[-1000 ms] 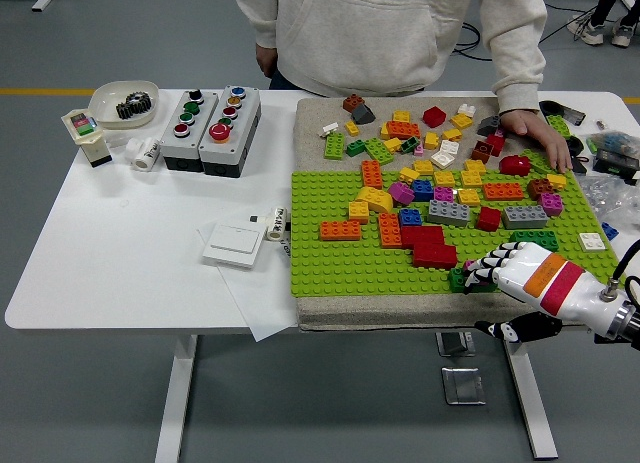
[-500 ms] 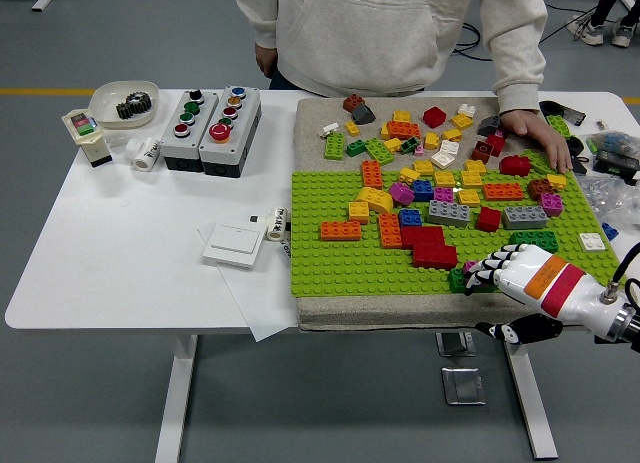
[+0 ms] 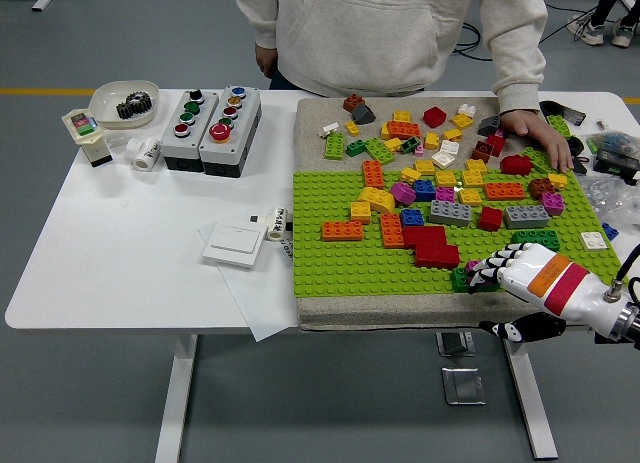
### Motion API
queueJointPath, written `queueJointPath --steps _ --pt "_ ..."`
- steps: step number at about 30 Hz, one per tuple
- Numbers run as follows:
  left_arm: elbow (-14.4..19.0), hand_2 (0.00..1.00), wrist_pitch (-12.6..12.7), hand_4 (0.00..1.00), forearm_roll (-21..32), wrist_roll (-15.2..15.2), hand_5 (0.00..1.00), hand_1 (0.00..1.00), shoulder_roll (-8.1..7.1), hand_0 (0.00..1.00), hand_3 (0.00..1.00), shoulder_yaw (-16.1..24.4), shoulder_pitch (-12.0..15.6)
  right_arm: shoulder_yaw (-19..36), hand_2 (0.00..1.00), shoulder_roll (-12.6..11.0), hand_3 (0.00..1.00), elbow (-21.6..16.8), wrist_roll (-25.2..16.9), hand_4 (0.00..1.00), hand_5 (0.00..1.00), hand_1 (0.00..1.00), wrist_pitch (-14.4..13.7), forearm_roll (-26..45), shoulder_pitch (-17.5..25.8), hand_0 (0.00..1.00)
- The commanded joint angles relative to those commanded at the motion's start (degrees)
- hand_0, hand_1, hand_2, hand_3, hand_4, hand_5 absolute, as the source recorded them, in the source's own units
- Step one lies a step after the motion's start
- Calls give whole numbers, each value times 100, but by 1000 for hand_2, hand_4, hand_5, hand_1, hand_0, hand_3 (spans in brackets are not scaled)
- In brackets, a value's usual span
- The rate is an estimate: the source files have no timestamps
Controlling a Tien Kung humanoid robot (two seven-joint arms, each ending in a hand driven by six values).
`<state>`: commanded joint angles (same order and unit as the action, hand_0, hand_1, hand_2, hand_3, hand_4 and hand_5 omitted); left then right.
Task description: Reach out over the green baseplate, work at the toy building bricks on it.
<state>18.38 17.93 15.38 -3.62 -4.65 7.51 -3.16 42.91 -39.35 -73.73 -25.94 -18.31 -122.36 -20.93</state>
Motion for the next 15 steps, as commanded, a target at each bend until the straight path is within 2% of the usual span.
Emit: queueJointPath --steps 15 --pt "-3 765 -9 649 61 -26 596 748 0 659 579 -31 -9 260 714 -32 625 -216 -10 784 429 651 6 181 61 617"
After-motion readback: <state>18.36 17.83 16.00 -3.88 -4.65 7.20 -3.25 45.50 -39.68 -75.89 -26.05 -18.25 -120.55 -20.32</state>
